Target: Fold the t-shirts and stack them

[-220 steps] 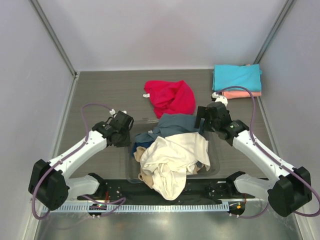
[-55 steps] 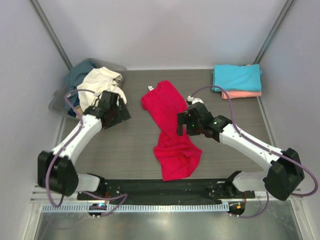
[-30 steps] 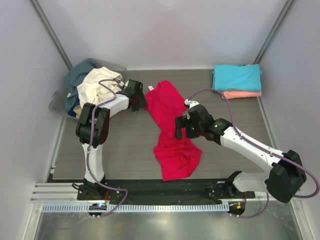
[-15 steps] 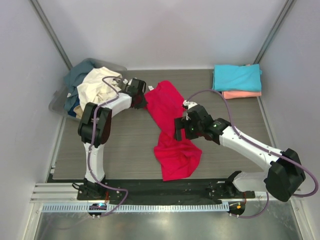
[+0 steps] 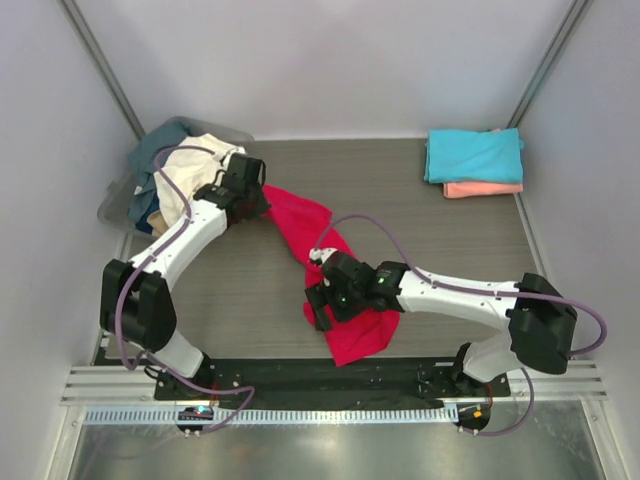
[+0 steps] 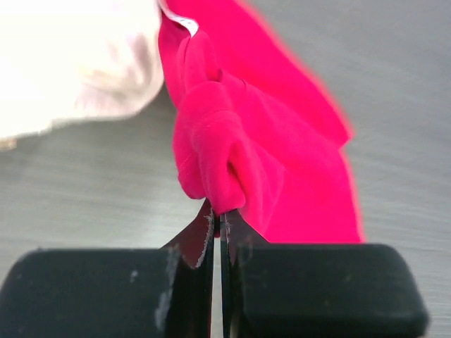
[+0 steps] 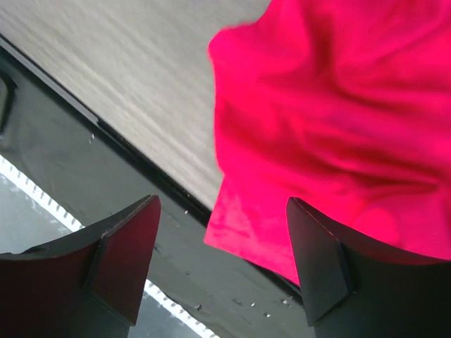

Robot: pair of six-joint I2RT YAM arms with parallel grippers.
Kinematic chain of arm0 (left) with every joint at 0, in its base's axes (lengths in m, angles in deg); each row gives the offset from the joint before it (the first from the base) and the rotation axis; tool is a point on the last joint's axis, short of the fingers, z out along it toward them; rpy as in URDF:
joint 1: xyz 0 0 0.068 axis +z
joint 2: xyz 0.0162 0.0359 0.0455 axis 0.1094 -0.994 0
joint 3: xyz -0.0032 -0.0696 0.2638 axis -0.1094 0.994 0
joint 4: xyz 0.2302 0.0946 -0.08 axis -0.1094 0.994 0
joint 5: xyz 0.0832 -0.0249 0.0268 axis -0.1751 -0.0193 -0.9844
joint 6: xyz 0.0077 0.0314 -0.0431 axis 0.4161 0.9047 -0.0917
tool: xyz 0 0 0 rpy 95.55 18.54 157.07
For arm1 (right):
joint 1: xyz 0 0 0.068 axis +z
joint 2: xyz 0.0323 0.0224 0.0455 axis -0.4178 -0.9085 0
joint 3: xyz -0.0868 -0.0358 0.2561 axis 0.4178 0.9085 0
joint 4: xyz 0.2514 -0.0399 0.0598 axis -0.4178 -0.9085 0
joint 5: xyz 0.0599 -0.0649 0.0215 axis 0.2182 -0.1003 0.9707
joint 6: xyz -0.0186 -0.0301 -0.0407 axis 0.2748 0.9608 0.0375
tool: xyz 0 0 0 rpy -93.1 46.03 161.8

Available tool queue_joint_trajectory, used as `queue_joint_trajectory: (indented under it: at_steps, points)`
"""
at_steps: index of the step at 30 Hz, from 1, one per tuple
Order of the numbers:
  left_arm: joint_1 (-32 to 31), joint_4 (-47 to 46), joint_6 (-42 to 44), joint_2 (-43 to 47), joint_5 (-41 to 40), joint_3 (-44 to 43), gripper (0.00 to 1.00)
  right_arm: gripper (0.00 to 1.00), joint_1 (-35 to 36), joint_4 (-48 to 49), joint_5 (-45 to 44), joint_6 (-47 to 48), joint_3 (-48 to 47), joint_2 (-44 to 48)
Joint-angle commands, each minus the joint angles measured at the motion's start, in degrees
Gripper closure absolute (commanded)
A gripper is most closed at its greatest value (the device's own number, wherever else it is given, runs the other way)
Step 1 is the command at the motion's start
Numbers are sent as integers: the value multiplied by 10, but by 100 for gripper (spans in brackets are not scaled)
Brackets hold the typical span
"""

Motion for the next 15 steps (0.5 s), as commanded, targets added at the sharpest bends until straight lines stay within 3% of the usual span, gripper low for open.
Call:
queue_joint_trajectory:
  at_steps: [1,6,8,15]
  points:
    - [0,24,-6,-6,-9,42,100,23,46,-19,-49,-40,-12,1]
    - [-1,24,-3,8,-11,57,100,28,83,-43,-99,-78,22,17]
    - [-1,24,-1,9,-12,60,100,35,86,-42,-106,-92,36,21]
    - [0,23,-4,12,-8,66,100,37,95,-39,-137,-97,37,-12]
